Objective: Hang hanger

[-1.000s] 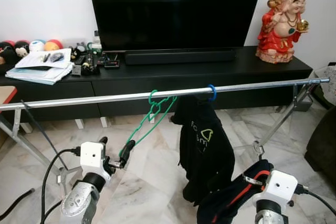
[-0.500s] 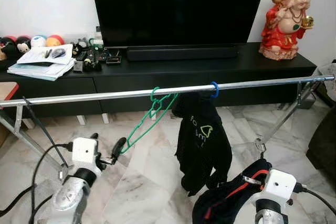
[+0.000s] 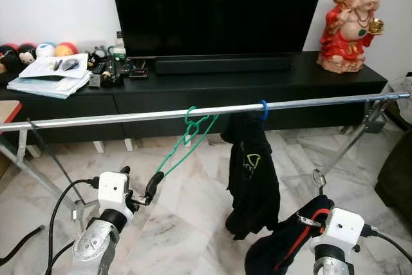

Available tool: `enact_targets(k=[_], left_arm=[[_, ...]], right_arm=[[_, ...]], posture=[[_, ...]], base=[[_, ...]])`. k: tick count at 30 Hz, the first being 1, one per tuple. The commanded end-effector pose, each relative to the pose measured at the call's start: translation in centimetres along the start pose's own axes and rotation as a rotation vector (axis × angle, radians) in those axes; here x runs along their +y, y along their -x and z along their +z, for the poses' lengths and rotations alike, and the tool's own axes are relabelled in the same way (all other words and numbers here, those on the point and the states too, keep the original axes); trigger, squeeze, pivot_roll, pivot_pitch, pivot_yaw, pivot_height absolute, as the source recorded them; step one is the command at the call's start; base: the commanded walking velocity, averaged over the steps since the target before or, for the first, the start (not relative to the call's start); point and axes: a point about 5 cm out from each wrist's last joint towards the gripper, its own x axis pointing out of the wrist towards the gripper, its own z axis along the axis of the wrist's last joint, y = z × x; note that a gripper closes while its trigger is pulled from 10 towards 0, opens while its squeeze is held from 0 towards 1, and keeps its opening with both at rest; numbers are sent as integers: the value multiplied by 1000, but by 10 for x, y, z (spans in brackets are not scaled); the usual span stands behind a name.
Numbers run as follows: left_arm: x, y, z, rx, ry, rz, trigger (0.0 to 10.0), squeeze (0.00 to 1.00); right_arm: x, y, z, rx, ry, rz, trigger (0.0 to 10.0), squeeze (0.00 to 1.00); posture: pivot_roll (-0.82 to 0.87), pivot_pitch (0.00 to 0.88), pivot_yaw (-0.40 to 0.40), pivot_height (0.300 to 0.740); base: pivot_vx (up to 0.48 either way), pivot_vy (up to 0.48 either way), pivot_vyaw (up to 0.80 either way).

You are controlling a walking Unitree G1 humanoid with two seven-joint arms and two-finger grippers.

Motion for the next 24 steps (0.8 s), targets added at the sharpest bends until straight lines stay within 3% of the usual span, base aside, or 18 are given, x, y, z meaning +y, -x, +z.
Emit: enact_targets(k=[1,14,24], left_arm=[[1,2,0,6,4,-4,10000,0],[0,1,0,0,8,-9,10000,0],[-5,0,5,-32,16,-37,10000,0]], right_arm=[[4,-4,10,-38,-16,10,10000,0],[4,-5,10,-34,-15,10,10000,0],[4,-5,9,-28,-16,10,10000,0]], posture=[[99,16,-10,740],[100,10,-9,740],[100,10,-9,740]], base=[[0,337,0],[0,320,0],[0,0,0]])
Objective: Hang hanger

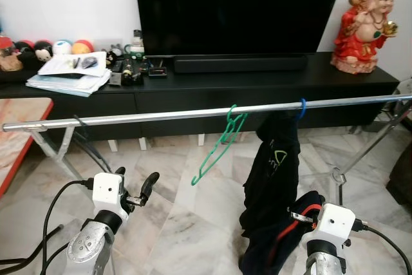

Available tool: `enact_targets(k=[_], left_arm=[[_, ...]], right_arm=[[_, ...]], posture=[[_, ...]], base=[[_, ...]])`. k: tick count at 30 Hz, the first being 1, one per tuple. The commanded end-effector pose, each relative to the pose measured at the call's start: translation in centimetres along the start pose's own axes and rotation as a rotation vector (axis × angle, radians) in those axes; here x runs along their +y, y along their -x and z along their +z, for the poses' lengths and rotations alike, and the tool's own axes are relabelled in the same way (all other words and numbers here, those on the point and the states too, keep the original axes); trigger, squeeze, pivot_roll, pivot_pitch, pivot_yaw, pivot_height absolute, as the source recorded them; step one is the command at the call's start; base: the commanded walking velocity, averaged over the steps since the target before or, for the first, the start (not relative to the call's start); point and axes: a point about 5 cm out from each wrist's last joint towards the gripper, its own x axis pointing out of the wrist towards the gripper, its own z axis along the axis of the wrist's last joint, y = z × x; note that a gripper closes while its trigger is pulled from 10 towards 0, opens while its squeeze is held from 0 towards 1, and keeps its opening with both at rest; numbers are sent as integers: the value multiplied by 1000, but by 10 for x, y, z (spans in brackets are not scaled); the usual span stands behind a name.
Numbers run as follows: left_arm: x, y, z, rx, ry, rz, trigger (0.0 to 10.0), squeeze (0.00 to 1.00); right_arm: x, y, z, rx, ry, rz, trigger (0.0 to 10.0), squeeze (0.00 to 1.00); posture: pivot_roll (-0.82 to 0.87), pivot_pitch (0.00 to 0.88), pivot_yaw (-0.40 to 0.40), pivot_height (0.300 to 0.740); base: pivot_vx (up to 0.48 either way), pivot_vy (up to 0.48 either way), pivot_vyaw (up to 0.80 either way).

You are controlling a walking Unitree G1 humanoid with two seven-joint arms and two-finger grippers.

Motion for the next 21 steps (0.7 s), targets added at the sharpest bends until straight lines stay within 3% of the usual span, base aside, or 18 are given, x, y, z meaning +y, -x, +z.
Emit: enact_targets(k=[1,11,21], left_arm=[[-8,-3,3,-17,10,-37,10000,0],[-14,-2,0,-2,21,-59,10000,0],[-19,-2,-1,3,27,-71,10000,0]], right_arm=[[-9,-2,6,-27,10,-25,10000,0],[-17,1,-5,28,-16,-76,10000,0],[-17,1,-6,44,-20,-77,10000,0]], posture=[[100,10,-9,740],[102,8,-8,740],[102,13,-7,740]], base=[[0,0,0],[0,0,0],[0,0,-771]])
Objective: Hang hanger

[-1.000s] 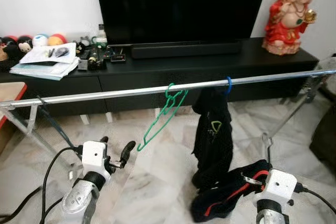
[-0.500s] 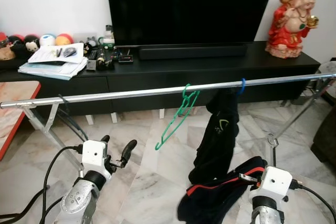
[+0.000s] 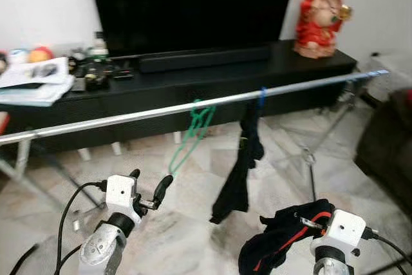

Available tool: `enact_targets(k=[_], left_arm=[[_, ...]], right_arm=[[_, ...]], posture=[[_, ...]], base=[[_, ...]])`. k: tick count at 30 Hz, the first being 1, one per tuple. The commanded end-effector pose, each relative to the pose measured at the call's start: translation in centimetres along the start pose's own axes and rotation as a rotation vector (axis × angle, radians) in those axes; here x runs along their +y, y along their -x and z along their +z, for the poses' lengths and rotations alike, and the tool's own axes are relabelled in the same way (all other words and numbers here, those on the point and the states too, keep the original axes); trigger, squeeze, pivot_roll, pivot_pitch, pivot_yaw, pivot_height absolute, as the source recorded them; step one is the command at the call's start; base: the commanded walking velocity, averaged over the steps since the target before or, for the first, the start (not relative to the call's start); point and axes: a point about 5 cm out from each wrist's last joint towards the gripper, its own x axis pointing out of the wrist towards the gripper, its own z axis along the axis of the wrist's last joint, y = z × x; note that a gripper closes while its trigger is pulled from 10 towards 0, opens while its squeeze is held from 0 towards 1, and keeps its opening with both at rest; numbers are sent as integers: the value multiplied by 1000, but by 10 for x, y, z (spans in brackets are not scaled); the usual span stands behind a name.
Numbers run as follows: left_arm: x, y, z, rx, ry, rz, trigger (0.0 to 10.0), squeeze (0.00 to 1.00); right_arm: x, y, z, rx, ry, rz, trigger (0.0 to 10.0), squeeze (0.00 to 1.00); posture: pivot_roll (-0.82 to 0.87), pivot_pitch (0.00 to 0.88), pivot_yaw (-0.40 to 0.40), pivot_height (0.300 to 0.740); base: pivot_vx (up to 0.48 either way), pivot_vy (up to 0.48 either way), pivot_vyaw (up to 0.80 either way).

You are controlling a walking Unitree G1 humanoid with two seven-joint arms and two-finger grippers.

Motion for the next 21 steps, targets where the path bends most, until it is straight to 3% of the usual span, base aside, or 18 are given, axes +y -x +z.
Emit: enact_targets(k=[1,5,8,11,21], left_arm=[[-1,-1,3,0,-12,-13,10000,0],[0,-1,4,-1,-53,-15,10000,0],[-1,-1,3,-3,-34,-13,10000,0],[-1,-1,3,-5,-18,-3,10000,0],[2,0,4,-4,-25,10,10000,0]], right_arm=[[-1,-2,2,-1,-7,-6,10000,0],[0,-2,2,0,-5,-4,10000,0],[0,-2,2,-2,-3,-2,10000,0],[0,-2,3,-8,-8,0,10000,0],[4,-2,4,-16,-9,22,10000,0]], posture=[[102,13,-8,740],[102,13,-8,740],[102,13,-9,740],[102,14,-9,740],[105,13,-9,740]], base=[[0,0,-800],[0,-228,-800],[0,-455,-800],[0,0,-765],[0,0,0]])
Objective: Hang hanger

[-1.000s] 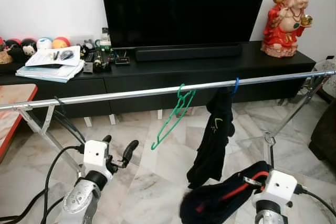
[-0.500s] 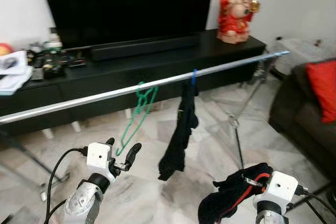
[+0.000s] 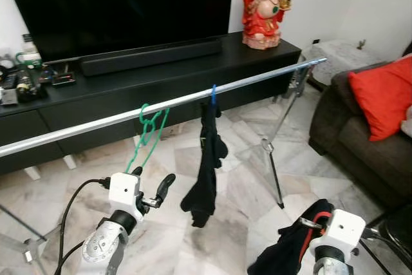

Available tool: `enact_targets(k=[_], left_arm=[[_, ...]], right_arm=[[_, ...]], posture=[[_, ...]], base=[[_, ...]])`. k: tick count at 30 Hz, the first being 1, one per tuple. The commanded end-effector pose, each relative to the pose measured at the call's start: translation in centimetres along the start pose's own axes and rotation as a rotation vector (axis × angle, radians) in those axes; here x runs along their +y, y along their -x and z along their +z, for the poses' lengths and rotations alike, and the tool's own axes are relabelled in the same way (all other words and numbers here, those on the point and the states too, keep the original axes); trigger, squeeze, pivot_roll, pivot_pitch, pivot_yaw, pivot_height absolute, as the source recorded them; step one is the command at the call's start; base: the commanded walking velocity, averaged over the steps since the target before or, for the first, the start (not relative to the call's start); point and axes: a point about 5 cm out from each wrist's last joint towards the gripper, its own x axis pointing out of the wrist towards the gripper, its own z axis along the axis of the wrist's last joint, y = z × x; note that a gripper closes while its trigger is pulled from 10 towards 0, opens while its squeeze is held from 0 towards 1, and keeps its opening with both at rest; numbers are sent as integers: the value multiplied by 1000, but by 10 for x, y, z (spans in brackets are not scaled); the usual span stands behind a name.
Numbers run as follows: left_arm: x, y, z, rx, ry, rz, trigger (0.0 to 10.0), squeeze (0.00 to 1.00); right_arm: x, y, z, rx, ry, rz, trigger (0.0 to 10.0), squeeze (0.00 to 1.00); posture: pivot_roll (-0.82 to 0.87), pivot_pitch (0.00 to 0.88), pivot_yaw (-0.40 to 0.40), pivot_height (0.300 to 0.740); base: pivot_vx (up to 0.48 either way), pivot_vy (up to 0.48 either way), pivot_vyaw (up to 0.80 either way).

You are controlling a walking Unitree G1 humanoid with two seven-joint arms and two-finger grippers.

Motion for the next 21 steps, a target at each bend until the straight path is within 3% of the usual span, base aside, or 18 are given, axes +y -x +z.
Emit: enact_targets(k=[1,8,21], left_arm=[[2,2,0,3,7,9,10000,0],[2,1,0,9,18,15,10000,0],[2,1,-1,13,20,13,10000,0]], right_arm=[[1,-2,5,-21,-9,2,10000,0],[1,-2,5,-21,-12,3,10000,0],[2,-3,4,-19,-14,6,10000,0]], posture=[[105,13,-9,740],[105,13,-9,740],[105,14,-9,740]], base=[[0,0,0],[0,0,0],[0,347,0]])
